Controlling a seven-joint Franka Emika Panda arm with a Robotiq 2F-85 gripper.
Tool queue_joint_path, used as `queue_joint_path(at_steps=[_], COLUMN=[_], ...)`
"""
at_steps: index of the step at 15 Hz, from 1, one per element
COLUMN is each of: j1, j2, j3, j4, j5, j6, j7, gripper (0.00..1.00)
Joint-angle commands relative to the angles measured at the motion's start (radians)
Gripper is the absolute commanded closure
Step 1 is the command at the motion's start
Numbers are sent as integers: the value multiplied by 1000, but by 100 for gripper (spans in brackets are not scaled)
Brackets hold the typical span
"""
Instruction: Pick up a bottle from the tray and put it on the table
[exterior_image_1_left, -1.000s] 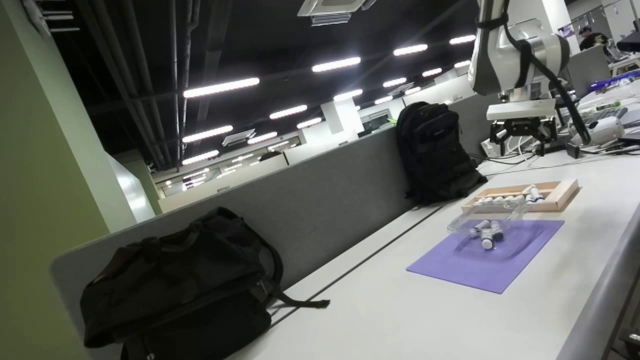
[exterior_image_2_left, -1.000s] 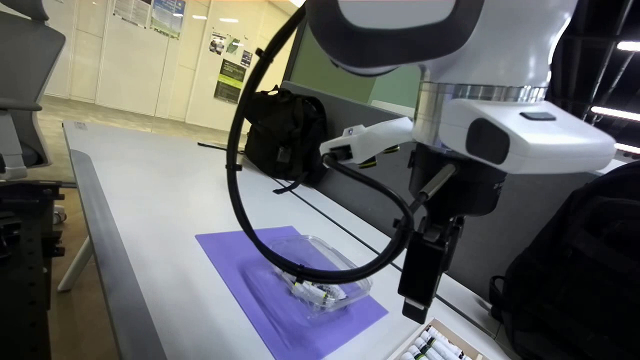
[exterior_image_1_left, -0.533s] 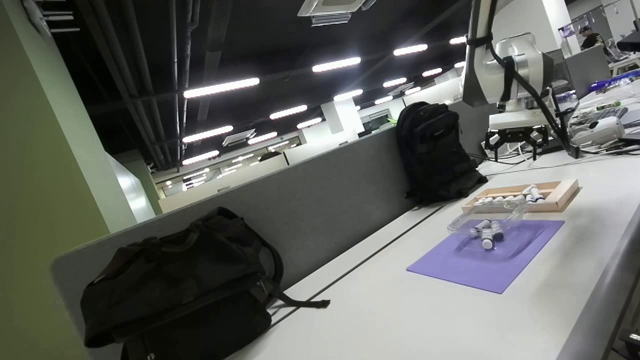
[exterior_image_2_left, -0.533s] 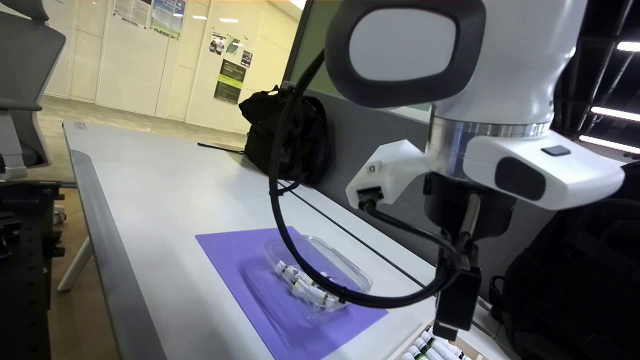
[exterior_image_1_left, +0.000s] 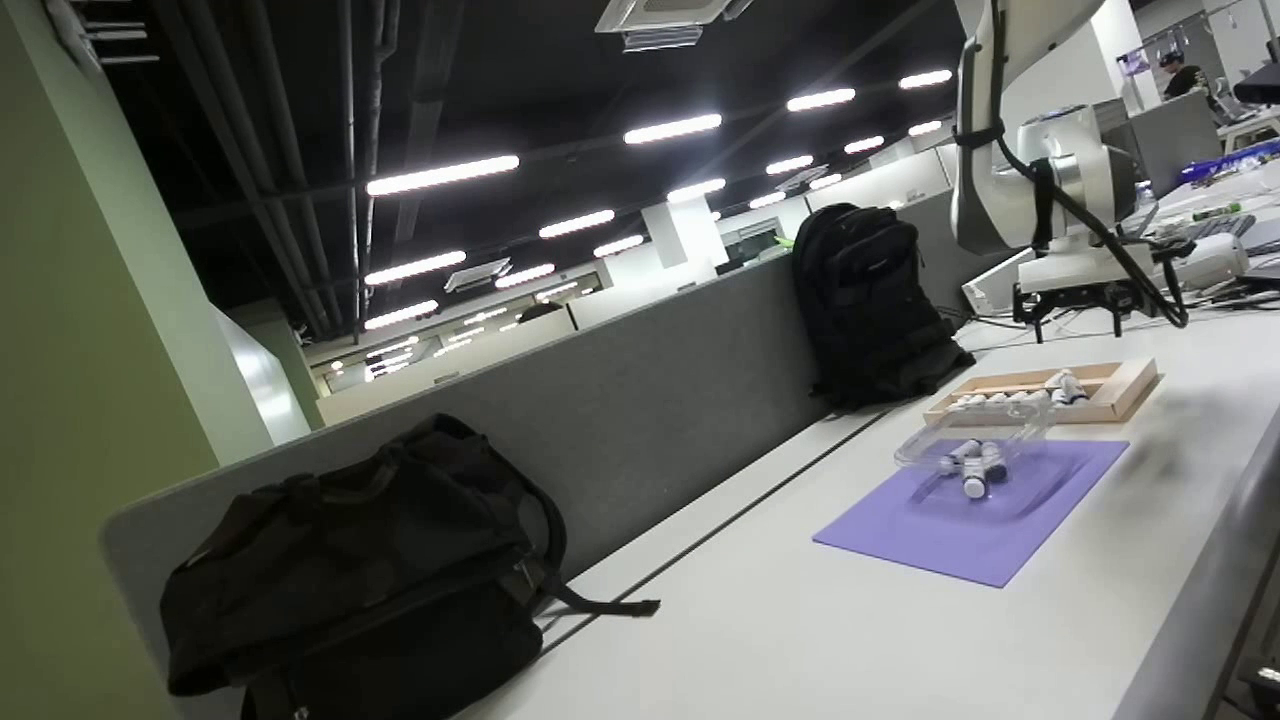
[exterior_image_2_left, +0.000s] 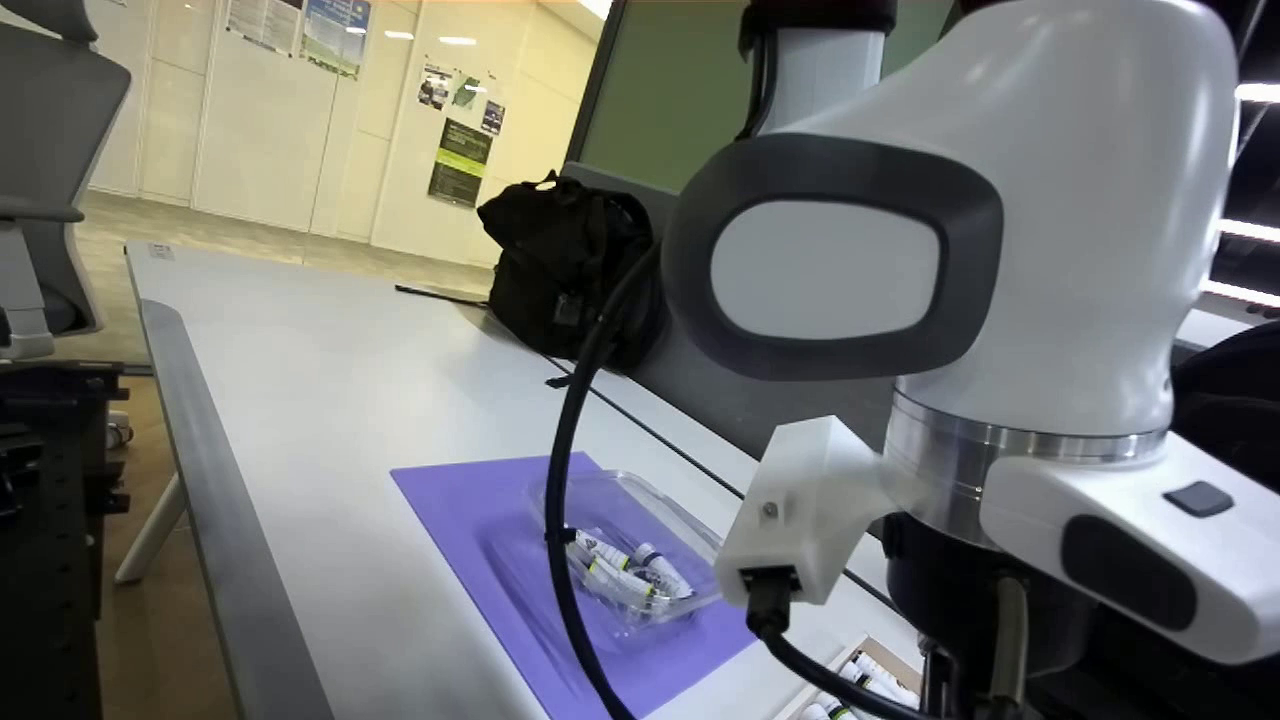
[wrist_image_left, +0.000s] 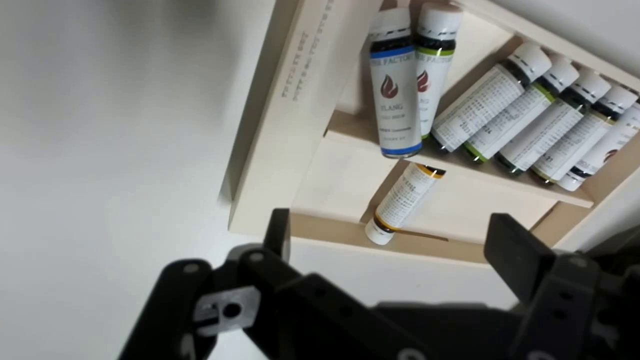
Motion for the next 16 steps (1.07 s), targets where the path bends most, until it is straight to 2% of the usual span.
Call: queue_joint_path(at_steps=[1, 3, 7, 10, 14, 16], j1=[2, 5, -32, -98, -240, -277], j2=[1, 1, 34, 52, 76, 98], j3=[0, 0, 50, 131, 289, 323], j4=[2, 5, 15, 22, 23, 24], j5=[0, 0, 1, 4, -25, -42], j6=[1, 2, 32, 58, 140, 161], j7=[1, 1, -17, -27, -37, -39], gripper=[0, 0, 0, 0, 0, 0])
